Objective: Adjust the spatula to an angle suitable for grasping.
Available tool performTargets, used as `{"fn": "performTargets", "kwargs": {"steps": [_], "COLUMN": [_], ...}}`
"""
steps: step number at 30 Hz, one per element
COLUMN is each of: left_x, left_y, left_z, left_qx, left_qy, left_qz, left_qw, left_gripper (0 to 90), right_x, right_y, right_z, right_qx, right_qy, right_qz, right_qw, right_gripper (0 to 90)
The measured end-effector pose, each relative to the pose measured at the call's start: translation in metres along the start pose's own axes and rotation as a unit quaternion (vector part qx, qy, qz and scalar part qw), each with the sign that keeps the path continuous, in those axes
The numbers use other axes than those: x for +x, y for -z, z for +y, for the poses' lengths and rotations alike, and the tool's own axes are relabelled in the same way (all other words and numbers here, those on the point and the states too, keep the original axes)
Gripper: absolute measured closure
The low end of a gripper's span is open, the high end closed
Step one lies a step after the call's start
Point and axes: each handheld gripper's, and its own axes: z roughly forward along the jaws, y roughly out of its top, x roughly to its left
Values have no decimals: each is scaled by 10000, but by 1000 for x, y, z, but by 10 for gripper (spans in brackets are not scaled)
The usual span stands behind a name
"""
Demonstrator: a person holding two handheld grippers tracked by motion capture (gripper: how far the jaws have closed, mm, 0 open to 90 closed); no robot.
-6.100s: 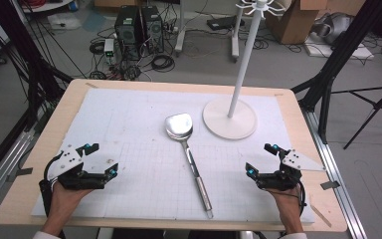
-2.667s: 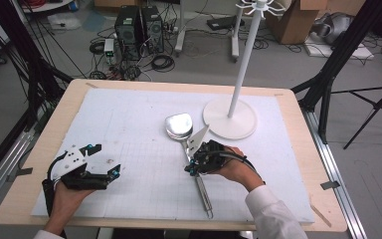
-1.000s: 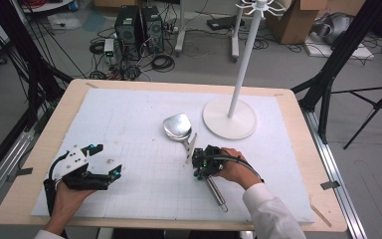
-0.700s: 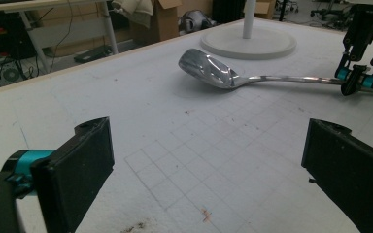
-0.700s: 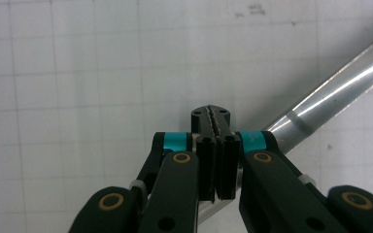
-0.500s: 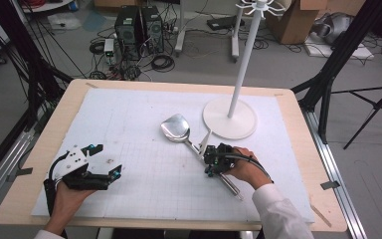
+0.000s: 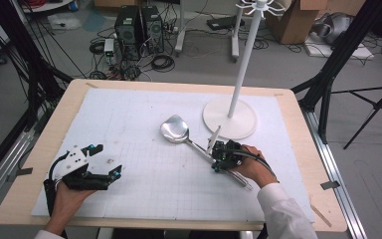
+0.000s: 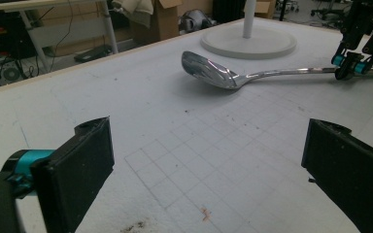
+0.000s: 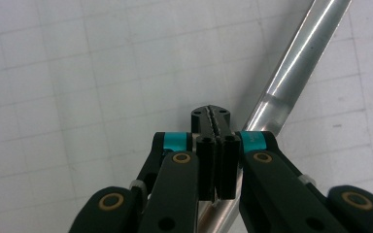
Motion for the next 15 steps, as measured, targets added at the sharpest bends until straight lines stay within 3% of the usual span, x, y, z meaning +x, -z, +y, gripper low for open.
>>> {"fn": "performTargets", "kwargs": {"steps": [10,14,15], "left_x": [0,-1,-1], "left_y": [0,-1,-1], "left_z": [0,0,0], "left_qx": [17,17,18], "left_qy": [7,8,-6], "left_qz": [-8,-6,-11], "left_qw": [10000,10000,10000], "left_gripper": [52,52,52], "right_x": [-4,-3,-3], "right_y": [6,11,13], "right_z": [-11,-11,-10], "right_qx": [-50,-371,-514], "right_qy": [-195,-260,-275], "right_qz": [-48,-65,-103], "right_qw": [9998,9990,9982], "right_gripper": [891,819,763]}}
